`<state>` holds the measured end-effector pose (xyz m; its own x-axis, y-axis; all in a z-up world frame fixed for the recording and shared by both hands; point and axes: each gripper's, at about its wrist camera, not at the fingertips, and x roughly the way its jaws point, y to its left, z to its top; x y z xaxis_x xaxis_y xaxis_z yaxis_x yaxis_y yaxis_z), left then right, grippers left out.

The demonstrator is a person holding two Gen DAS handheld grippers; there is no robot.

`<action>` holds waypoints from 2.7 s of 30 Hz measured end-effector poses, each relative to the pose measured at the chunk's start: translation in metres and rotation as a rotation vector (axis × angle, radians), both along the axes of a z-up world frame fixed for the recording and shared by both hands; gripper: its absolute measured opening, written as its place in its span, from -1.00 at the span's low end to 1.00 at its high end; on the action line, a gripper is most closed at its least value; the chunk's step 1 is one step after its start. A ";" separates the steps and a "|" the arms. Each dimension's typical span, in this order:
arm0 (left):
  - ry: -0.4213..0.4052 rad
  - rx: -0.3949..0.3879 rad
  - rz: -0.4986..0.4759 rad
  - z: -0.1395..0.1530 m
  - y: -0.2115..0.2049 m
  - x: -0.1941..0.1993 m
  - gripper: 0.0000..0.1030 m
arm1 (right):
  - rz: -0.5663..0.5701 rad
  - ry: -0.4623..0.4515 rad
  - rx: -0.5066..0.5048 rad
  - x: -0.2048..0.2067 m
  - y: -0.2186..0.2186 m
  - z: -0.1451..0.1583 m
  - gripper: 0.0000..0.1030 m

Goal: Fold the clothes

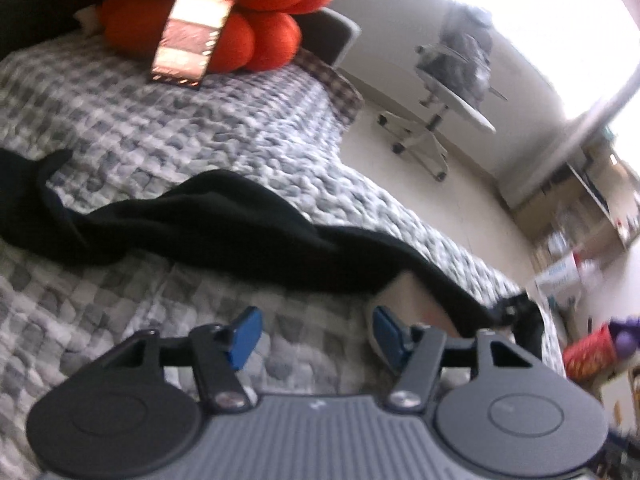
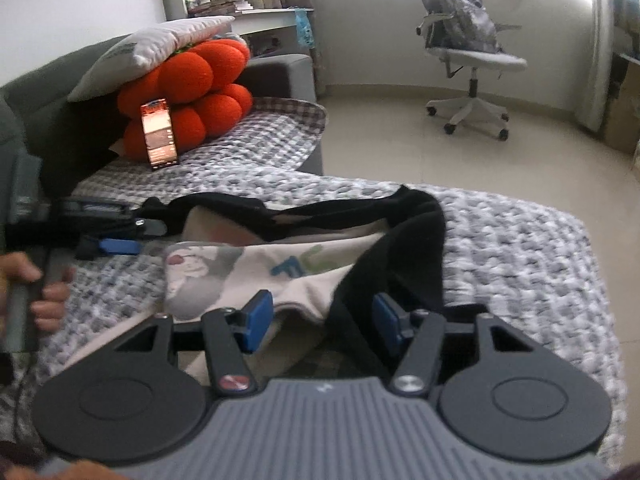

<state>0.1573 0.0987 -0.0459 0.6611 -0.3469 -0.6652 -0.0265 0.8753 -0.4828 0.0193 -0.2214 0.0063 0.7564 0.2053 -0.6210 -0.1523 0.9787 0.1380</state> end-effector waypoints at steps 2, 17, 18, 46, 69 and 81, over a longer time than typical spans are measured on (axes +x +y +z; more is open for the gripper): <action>0.006 -0.039 0.057 -0.005 0.004 0.004 0.08 | 0.012 0.009 0.028 0.001 0.003 -0.001 0.16; -0.087 0.039 0.304 0.000 0.017 0.012 -0.98 | 0.038 0.097 0.107 0.015 0.021 -0.024 0.16; -0.106 0.064 0.316 0.004 0.018 0.009 -0.98 | 0.037 0.103 0.108 0.015 0.020 -0.026 0.16; -0.238 0.264 0.517 0.065 0.098 0.059 -0.98 | 0.032 0.116 0.091 0.024 0.011 -0.030 -0.15; -0.005 0.326 0.400 0.014 0.104 0.086 -0.48 | 0.013 0.122 0.109 0.023 0.004 -0.024 -0.16; 0.035 0.298 0.204 0.025 0.070 0.021 0.15 | 0.010 0.164 0.137 -0.008 -0.003 -0.026 -0.07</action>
<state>0.1784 0.1691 -0.0207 0.6715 0.0023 -0.7410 -0.2273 0.9524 -0.2030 0.0110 -0.2241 -0.0200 0.6452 0.3030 -0.7013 -0.1260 0.9476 0.2935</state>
